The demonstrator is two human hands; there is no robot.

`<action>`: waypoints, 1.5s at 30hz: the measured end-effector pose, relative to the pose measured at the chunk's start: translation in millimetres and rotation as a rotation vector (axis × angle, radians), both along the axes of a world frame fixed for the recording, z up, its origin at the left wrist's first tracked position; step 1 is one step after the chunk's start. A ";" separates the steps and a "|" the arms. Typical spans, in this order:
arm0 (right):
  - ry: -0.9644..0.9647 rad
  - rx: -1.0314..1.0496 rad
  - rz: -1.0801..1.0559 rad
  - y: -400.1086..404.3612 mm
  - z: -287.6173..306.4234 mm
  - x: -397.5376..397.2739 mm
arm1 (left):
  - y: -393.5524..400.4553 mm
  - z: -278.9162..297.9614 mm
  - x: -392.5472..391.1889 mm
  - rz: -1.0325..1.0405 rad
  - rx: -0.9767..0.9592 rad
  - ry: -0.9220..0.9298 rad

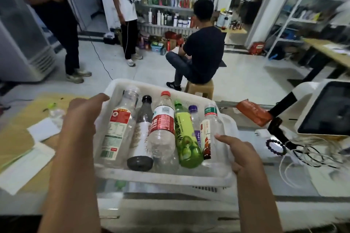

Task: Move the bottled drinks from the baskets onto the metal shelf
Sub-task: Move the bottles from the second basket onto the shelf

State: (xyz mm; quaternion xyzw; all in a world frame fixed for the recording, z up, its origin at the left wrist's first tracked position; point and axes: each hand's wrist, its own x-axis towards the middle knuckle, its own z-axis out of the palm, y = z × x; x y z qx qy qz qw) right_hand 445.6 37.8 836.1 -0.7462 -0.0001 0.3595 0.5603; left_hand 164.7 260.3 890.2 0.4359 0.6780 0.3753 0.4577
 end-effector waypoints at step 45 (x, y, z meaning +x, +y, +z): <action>-0.517 -0.086 0.318 98.4 -41.9 -64.2 | -32.5 -68.1 65.9 -0.607 0.289 0.689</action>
